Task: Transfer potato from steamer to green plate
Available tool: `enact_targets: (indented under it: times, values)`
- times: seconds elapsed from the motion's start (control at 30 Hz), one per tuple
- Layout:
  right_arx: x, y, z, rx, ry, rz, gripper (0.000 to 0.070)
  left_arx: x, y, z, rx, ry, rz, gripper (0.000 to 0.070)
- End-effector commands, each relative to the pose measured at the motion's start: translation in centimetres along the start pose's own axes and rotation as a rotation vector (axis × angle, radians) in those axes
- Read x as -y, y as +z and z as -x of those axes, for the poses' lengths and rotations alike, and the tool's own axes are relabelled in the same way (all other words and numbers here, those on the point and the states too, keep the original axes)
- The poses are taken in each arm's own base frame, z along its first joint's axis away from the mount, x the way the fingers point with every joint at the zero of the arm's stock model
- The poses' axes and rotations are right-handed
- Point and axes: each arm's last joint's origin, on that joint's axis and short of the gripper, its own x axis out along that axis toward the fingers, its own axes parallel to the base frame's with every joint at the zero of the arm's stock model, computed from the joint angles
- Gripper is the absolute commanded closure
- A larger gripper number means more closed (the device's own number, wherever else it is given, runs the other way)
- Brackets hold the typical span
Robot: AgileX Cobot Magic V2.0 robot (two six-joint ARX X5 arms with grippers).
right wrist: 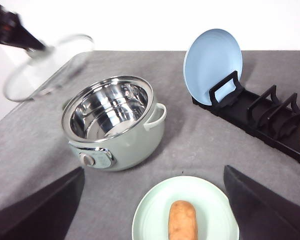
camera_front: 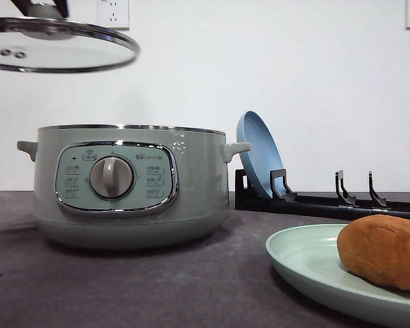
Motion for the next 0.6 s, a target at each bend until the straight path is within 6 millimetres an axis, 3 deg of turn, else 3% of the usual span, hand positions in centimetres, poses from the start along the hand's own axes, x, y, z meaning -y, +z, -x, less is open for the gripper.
enact_targets:
  times: [0.0, 0.37, 0.57]
  values:
    - [-0.1, 0.3, 0.3, 0.006, 0.008, 0.012, 0.0139, 1.1, 0.5, 0.6, 0.071, -0.026, -0.026, 0.0700]
    - [-0.1, 0.3, 0.3, 0.006, 0.000, 0.025, 0.0139, 7.5, -0.2, -1.5, 0.039, -0.142, -0.201, 0.0700]
    - [-0.1, 0.3, 0.3, 0.006, 0.001, 0.025, 0.0140, 9.4, -0.4, -2.2, 0.034, -0.173, -0.252, 0.0700]
